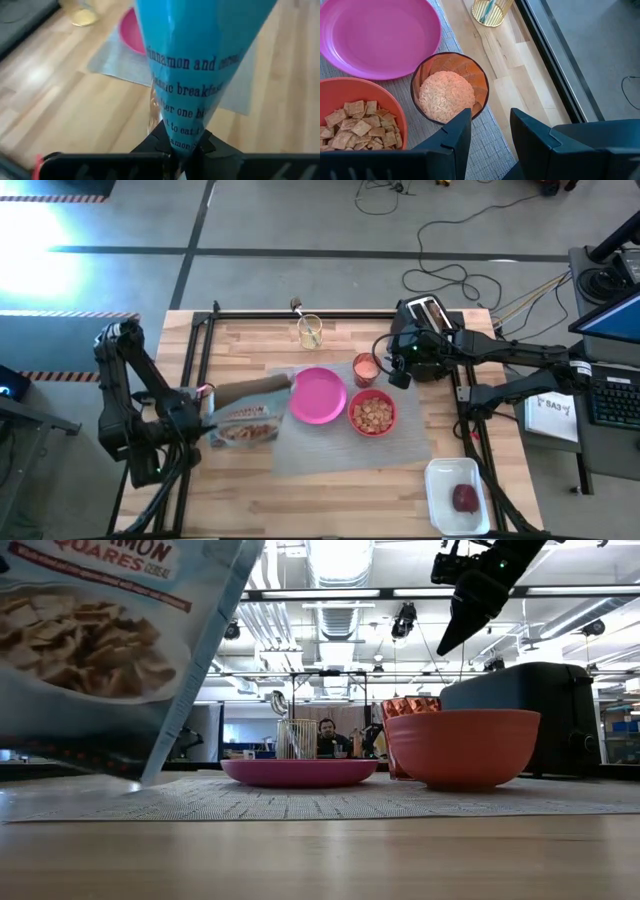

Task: Arrange a breakfast setting
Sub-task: Move the cereals to the top left of the table, then adjust the table mat to the center of the table

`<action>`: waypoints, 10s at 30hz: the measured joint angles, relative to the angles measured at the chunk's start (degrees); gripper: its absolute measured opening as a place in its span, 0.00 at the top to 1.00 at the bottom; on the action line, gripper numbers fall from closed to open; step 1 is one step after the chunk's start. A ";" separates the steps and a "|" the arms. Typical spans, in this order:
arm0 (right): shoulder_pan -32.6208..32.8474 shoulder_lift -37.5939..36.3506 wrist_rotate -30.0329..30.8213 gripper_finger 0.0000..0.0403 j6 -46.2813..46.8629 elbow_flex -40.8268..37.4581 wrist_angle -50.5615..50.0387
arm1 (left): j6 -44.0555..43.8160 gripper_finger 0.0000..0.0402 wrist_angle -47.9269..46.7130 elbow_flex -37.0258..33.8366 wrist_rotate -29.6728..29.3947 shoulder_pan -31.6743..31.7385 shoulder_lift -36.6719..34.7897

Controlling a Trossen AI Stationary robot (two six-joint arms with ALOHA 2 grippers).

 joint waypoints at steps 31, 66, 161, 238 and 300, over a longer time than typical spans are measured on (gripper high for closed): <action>0.00 0.00 -0.01 0.68 0.03 0.00 0.01 | -13.14 1.00 -0.77 -0.36 -3.30 19.15 6.35; 0.00 0.00 -0.01 0.68 0.03 0.00 0.01 | 0.90 1.00 -0.81 12.81 4.95 37.00 8.57; -0.01 0.00 0.00 0.68 0.02 -0.01 -0.01 | -14.98 1.00 -0.58 6.56 6.34 59.41 27.19; 0.00 0.00 -0.02 0.68 0.06 0.00 -0.01 | -7.51 0.61 12.45 0.08 11.14 53.56 23.33; -0.02 0.07 4.01 0.68 -21.57 0.00 0.23 | 81.60 0.61 89.20 -28.06 39.27 64.89 13.85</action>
